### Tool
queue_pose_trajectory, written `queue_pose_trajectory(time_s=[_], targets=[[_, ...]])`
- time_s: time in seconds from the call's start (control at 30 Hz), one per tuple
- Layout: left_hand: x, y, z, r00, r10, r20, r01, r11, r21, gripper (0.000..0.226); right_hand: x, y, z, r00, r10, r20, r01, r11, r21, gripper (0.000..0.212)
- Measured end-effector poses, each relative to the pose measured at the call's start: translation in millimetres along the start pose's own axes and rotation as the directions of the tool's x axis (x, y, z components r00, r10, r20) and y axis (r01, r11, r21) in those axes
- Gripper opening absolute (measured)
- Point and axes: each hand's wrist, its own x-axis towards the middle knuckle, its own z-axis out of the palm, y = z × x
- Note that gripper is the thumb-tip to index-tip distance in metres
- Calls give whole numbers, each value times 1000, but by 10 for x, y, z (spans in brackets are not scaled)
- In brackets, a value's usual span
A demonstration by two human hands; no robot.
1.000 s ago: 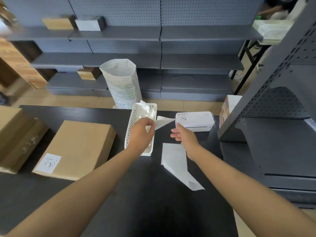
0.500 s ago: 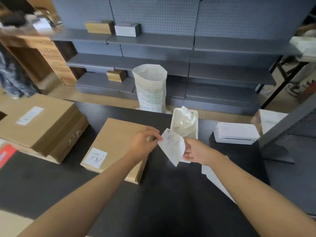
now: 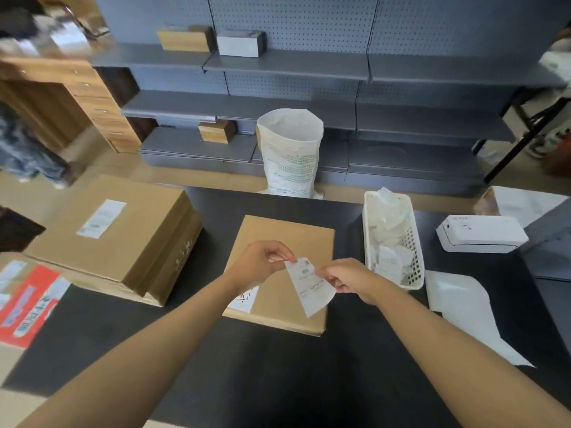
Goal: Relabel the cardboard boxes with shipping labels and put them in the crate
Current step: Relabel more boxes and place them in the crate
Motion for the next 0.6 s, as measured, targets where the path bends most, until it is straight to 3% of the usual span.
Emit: queue_pose_trajectory(time_s=[0.17, 0.33, 0.43, 0.6], targets=[[82, -108, -94, 994, -67, -83, 63, 997, -46, 20, 159, 5, 81, 998, -4, 59, -1, 997, 80, 15], [208, -317, -257, 962, -230, -150, 211, 969, -128, 18, 285, -10, 260, 998, 8, -54, 6, 971, 240, 9], [302, -411, -295, 935, -338, -102, 317, 931, -183, 29, 345, -56, 372, 991, 20, -132, 16, 964, 265, 10], [464, -535, -399, 929, -368, -42, 362, 926, -110, 44, 423, -141, 566, 972, 62, -225, 17, 942, 335, 14]])
